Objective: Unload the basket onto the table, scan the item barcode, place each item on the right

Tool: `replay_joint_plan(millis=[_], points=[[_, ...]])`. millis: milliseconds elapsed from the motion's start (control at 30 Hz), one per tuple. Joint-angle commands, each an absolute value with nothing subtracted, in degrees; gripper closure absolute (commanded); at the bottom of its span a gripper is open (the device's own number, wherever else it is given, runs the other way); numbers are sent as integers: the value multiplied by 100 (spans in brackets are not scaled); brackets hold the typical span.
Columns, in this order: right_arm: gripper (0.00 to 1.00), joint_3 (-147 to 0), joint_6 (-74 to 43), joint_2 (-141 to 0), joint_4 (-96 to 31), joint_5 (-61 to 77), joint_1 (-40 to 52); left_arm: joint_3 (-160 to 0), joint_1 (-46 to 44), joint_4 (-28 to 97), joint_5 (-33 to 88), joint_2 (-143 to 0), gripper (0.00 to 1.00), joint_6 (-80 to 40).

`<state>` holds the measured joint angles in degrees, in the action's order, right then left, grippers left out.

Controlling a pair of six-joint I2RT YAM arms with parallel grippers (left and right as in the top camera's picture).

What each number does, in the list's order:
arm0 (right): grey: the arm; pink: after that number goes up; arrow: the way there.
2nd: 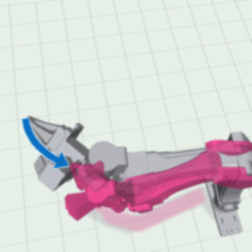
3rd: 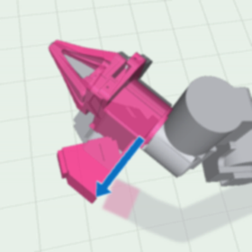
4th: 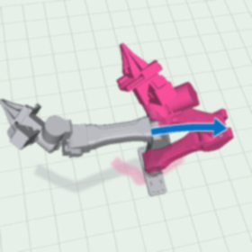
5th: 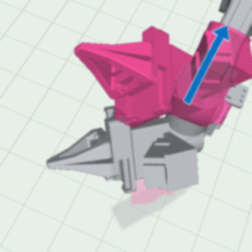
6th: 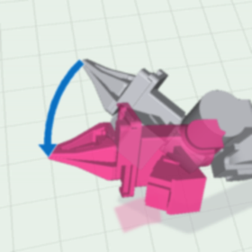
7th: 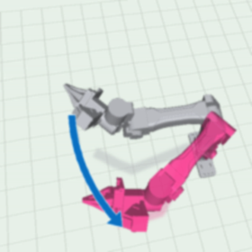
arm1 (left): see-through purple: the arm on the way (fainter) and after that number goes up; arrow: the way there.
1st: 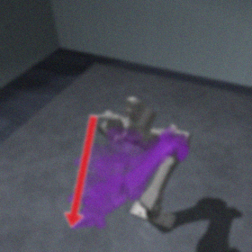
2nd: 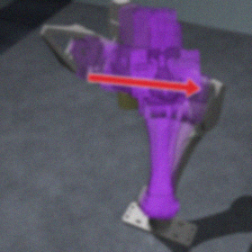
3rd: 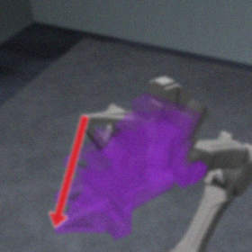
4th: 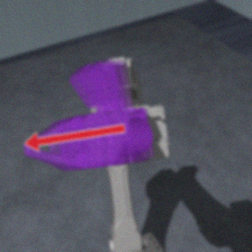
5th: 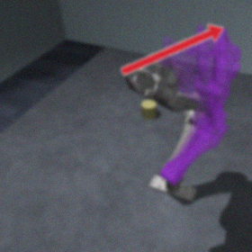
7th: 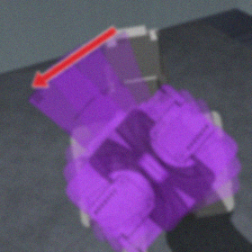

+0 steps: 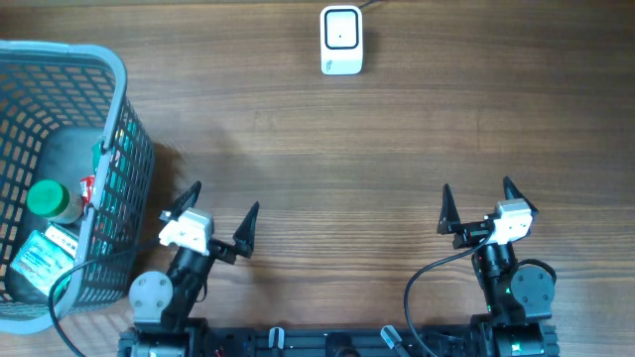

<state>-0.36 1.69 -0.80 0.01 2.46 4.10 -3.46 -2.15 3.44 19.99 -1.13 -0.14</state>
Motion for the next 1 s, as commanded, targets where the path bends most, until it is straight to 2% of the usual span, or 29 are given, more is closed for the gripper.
replay_joint_plan(millis=[0, 367, 667, 733, 867, 967], points=[[0, -30, 110, -115, 21, 134, 405, -1083, -202, 537, 2204, -189, 0, -346], [0, -30, 110, -115, 21, 134, 405, -2265, -202, 1225, 2165, -1317, 0, -993], [0, -30, 110, -115, 21, 134, 405, -5002, -202, 3035, 1946, -3251, 0, -945], [0, -30, 113, -115, 21, 134, 405, -5771, -202, 3771, 2368, -3651, 0, -947], [0, -30, 110, -115, 21, 134, 405, -5887, -202, 4410, 2574, -3719, 0, -947], [0, -30, 110, -115, 21, 134, 405, -5889, -202, 4340, 2563, -3719, 0, -945]])
